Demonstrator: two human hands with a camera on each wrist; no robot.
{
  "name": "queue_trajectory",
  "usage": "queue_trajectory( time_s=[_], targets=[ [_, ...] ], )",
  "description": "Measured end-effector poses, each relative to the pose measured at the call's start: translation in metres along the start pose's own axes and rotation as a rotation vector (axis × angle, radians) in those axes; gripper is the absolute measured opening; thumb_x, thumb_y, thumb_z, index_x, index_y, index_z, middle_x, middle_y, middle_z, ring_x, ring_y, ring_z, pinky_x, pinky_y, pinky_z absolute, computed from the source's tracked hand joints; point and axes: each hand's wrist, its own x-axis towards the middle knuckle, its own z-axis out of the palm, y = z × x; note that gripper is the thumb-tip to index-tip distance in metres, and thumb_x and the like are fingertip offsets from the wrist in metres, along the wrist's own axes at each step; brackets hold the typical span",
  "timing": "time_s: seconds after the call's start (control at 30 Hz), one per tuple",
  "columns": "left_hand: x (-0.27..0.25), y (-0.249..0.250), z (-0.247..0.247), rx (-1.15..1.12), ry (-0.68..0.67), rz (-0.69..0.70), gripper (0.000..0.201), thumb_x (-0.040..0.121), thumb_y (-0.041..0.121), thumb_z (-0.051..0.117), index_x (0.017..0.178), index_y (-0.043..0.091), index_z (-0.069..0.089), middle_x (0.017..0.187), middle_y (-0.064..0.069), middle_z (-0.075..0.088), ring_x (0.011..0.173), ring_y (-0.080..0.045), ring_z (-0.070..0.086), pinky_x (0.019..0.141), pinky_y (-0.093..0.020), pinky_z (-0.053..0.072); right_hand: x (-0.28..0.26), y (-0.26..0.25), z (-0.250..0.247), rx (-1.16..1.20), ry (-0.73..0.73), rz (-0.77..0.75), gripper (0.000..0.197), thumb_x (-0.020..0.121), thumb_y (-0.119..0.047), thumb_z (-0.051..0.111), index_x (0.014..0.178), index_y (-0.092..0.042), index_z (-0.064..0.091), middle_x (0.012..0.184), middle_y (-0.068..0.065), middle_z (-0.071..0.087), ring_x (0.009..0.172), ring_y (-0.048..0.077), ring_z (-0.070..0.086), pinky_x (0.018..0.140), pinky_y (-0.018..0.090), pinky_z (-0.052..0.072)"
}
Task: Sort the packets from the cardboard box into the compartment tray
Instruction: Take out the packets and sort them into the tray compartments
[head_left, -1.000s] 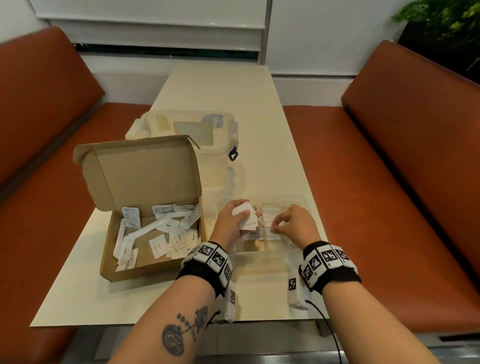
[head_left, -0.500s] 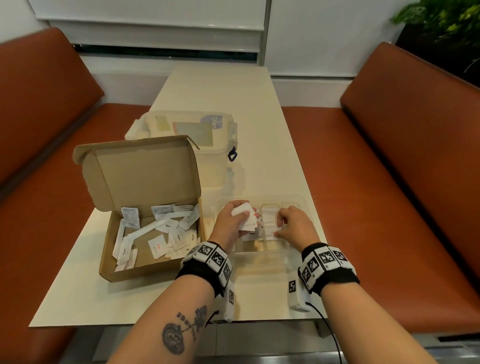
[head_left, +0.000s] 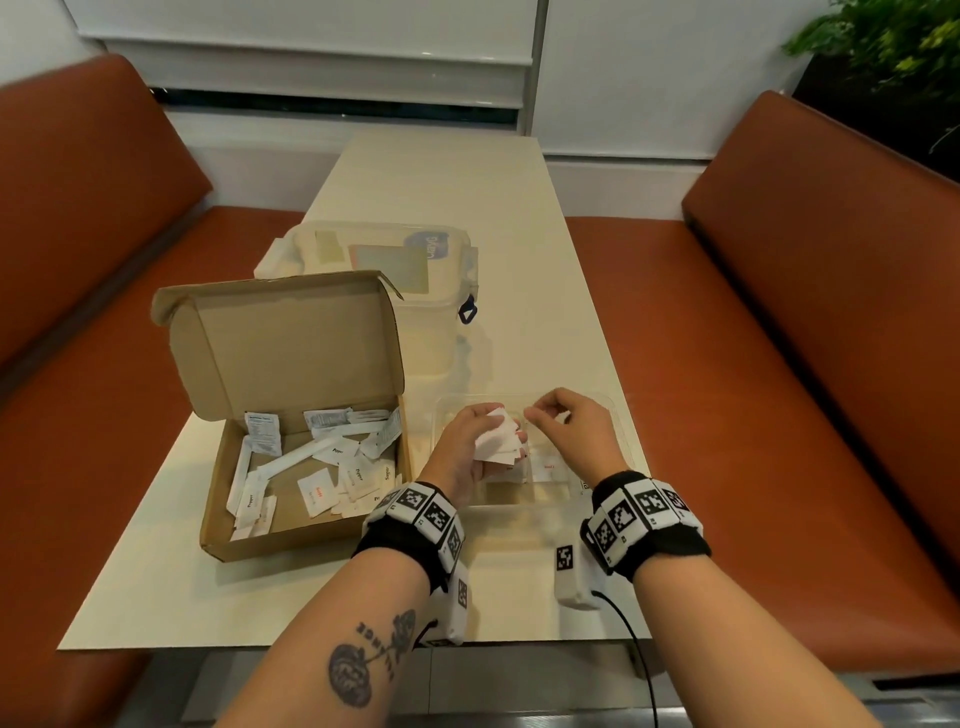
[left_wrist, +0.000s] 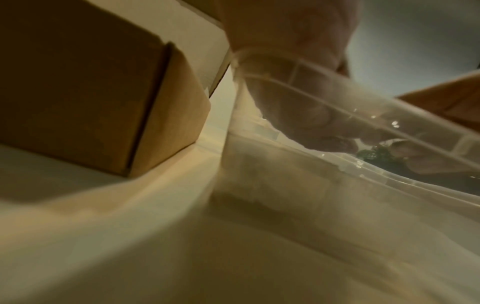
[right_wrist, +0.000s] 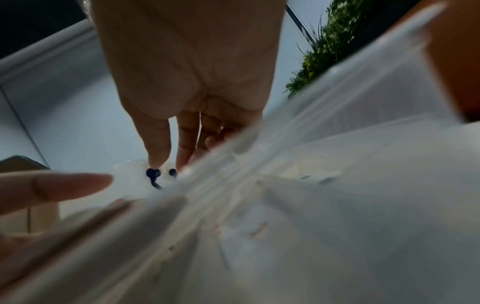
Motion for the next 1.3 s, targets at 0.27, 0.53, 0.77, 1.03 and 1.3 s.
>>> queue_trajectory(
  time_s=[0.27, 0.53, 0.77, 1.03, 1.3],
  targets=[
    [0.0, 0.0, -0.001, 0.246, 0.018, -0.029, 0.055, 0.079, -0.015, 0.047, 0.122, 0.019, 0.051, 0.1, -0.012, 0.062, 0.077, -0.02, 0.064, 0.048, -0.024, 0.052, 0.007, -0.018, 0.016, 0.086, -0.163, 0.099, 0.022, 0.074, -0.02, 0.079, 0.087, -0.011, 0.065, 0.078, 0.0, 0.061, 0.065, 0.013, 0.055, 0.053, 0.018, 0.04],
    [0.004, -0.005, -0.004, 0.212, 0.019, 0.041, 0.028, 0.089, -0.008, 0.05, 0.107, 0.013, 0.056, 0.096, -0.015, 0.064, 0.074, -0.022, 0.067, 0.058, -0.03, 0.056, 0.007, -0.01, 0.012, 0.252, -0.091, 0.146, 0.015, 0.073, -0.006, 0.078, 0.073, -0.011, 0.064, 0.062, -0.003, 0.06, 0.055, 0.007, 0.055, 0.054, 0.012, 0.044],
    [0.007, -0.007, -0.007, 0.257, 0.045, 0.063, 0.012, 0.094, 0.003, 0.053, 0.103, 0.011, 0.054, 0.104, -0.02, 0.061, 0.088, -0.032, 0.06, 0.067, -0.037, 0.054, 0.005, 0.002, 0.006, 0.302, -0.106, 0.173, 0.017, 0.077, -0.004, 0.073, 0.076, -0.02, 0.067, 0.064, -0.001, 0.065, 0.06, 0.008, 0.058, 0.06, 0.017, 0.045],
    [0.011, -0.01, -0.009, 0.272, 0.082, 0.094, 0.007, 0.093, 0.011, 0.059, 0.09, 0.017, 0.056, 0.097, -0.02, 0.061, 0.083, -0.031, 0.061, 0.076, -0.048, 0.053, 0.006, 0.002, 0.001, 0.261, -0.194, 0.157, 0.016, 0.075, -0.009, 0.076, 0.074, -0.017, 0.062, 0.067, 0.003, 0.063, 0.061, 0.012, 0.056, 0.049, 0.02, 0.046],
    [0.014, -0.012, -0.01, 0.274, 0.044, 0.079, 0.017, 0.084, 0.022, 0.071, 0.097, 0.017, 0.062, 0.11, -0.009, 0.063, 0.086, -0.021, 0.065, 0.055, -0.031, 0.055, 0.009, -0.01, 0.006, 0.538, -0.029, 0.206, 0.012, 0.08, -0.006, 0.072, 0.072, -0.009, 0.063, 0.067, 0.005, 0.064, 0.064, 0.017, 0.061, 0.064, 0.023, 0.052]
  ],
)
